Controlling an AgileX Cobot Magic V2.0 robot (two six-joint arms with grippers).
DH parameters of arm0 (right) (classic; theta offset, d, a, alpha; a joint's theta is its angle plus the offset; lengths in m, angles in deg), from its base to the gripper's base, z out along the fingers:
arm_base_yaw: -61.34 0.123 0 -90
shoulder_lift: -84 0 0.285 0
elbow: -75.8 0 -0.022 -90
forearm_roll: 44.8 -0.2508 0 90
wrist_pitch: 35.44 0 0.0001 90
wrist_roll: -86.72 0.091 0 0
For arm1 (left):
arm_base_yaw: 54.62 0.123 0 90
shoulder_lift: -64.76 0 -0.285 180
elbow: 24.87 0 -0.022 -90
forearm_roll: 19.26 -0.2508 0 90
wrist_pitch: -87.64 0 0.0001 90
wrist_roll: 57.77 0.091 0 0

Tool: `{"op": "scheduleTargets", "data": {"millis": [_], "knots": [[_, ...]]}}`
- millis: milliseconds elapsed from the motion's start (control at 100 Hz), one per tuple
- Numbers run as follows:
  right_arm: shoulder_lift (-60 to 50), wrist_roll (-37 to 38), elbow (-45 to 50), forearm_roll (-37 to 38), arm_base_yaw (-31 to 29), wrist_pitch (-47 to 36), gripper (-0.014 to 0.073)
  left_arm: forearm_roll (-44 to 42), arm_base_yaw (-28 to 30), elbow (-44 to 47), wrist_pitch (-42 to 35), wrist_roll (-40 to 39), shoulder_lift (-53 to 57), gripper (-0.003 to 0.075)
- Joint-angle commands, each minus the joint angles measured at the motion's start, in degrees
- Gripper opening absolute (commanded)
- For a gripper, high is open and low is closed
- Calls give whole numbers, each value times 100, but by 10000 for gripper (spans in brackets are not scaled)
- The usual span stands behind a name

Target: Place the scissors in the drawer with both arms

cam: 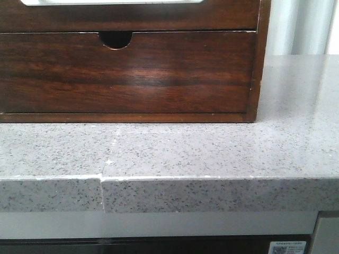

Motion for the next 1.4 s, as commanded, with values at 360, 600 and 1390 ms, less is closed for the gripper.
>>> {"op": "scheduleTargets", "data": {"millis": [360, 600, 1390], "knots": [[-119, -37, 99, 52, -40, -522, -69, 58, 28, 210, -485, -69, 98, -20], [-119, -37, 99, 52, -40, -522, -69, 58, 28, 210, -534, -69, 98, -20], [1180, -37, -1966, -313, -40, 360, -69, 693, 28, -2016, 569, -69, -294, -20]]}}
